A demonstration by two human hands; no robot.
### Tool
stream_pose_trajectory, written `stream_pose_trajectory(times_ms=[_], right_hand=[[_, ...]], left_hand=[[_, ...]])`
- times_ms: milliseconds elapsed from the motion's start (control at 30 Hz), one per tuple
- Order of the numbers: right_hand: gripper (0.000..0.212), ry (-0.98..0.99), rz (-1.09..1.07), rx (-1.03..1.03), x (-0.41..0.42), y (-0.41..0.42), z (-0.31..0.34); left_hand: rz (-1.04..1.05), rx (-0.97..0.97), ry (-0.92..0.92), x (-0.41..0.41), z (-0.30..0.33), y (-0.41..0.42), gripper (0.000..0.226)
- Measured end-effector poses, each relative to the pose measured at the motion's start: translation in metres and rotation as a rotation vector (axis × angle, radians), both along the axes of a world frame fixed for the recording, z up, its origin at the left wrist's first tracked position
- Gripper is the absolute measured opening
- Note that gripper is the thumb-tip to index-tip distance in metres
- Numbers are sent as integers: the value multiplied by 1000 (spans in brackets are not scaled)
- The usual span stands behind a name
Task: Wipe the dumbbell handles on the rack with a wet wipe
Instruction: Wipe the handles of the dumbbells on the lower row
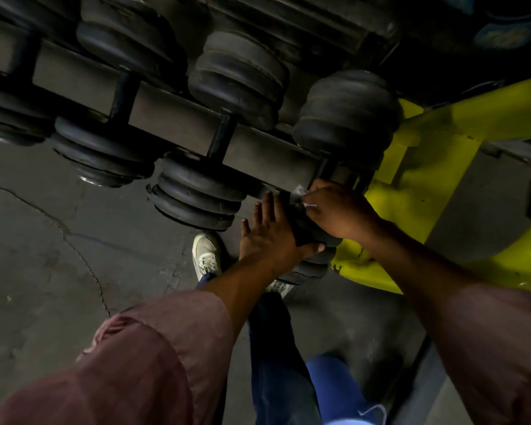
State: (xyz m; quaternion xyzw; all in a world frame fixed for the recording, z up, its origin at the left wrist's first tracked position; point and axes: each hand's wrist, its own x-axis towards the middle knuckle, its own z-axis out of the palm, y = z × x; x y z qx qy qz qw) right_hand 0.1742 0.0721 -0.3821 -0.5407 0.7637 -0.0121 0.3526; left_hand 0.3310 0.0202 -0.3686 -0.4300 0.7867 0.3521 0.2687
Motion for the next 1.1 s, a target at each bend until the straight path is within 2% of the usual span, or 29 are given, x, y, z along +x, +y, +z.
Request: stream_pose_trajectory(times_ms=[167,300,367,433,567,667,800,933,1100], right_hand=[[27,256,224,40,3,-20,5],[36,421,119,65,-3,-35,-2],[49,430,73,76,-11,-38,-2],[58,373,162,68,-10,-35,1],[19,154,416,119,-9,-25,6],[21,159,396,138,-18,-27,2],[39,308,291,73,-10,-32,4],[35,533,164,6,-7,-28,-4],[32,653,31,-102,6,-19,-9]], left_hand=[[-18,8,-9,-1,2,-1,131],[-38,15,-36,-1,2,-3,132],[-51,13,-40,0,2,-3,131],[-60,17,-33,1,2,-3,130],[-62,18,-28,0,2,-4,131],[-74,19,-47,0,3,-4,132],[-92,38,-81,-2,6,-7,131],[-99,30,-81,-1,7,-6,130],[-95,25,-80,-1,3,-6,132]])
